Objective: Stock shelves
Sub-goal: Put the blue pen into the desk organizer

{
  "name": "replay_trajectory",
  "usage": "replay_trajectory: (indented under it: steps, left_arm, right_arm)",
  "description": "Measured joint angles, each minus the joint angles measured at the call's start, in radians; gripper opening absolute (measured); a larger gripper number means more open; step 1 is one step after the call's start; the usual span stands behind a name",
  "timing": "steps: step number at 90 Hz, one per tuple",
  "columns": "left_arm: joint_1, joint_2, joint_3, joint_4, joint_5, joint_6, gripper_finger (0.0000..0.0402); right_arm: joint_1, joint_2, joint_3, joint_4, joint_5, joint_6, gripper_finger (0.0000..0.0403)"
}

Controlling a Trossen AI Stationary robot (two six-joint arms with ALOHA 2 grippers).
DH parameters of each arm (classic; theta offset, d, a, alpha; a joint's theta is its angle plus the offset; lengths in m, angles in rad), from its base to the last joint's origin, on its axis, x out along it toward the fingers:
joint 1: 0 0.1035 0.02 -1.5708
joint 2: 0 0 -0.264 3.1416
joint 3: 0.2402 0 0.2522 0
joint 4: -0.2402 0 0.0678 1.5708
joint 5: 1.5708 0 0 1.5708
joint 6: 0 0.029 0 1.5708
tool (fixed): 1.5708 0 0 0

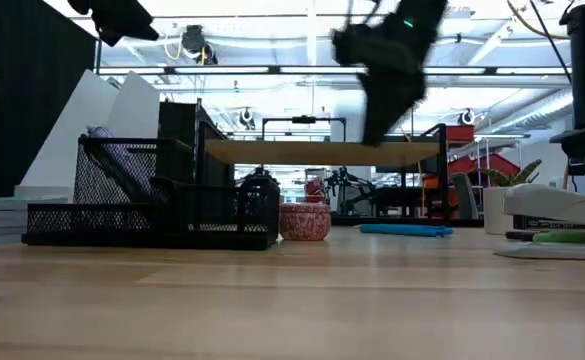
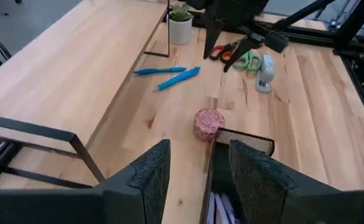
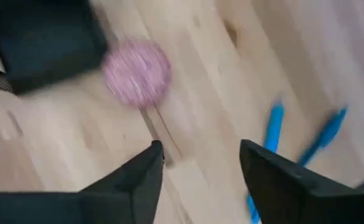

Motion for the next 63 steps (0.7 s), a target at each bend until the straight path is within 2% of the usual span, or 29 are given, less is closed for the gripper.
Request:
replay_trajectory:
  steps: [15, 22, 30, 45, 63]
  left_arm:
    - [0.000, 0.000, 0.000, 0.008, 0.000, 0.000, 0.0151]
    - [0.000, 0.000, 0.000, 0.008, 0.000, 0.000, 0.0151]
    - [0.000, 0.000, 0.000, 0.008, 0.000, 0.000, 0.0151]
    - [0.000, 0.000, 0.000, 0.008, 0.000, 0.000, 0.0151]
    - [0.000, 0.000, 0.000, 0.007, 0.000, -0.001, 0.0151]
  right_arm:
    - [-0.008, -0.095, -0.214, 0.075, 0.026, 0.126, 0.0204]
    - [-0.031, -0.111, -0.288, 0.099, 0.065, 0.158, 0.0200]
    - [-0.064, -0.110, -0.356, 0.163, 0.061, 0.165, 0.0195]
    - [-0.133, -0.110, -0.442, 0.350, 0.045, 0.127, 0.0183]
    - [-0.200, -0.107, -0.485, 0.398, 0.045, 0.114, 0.0163]
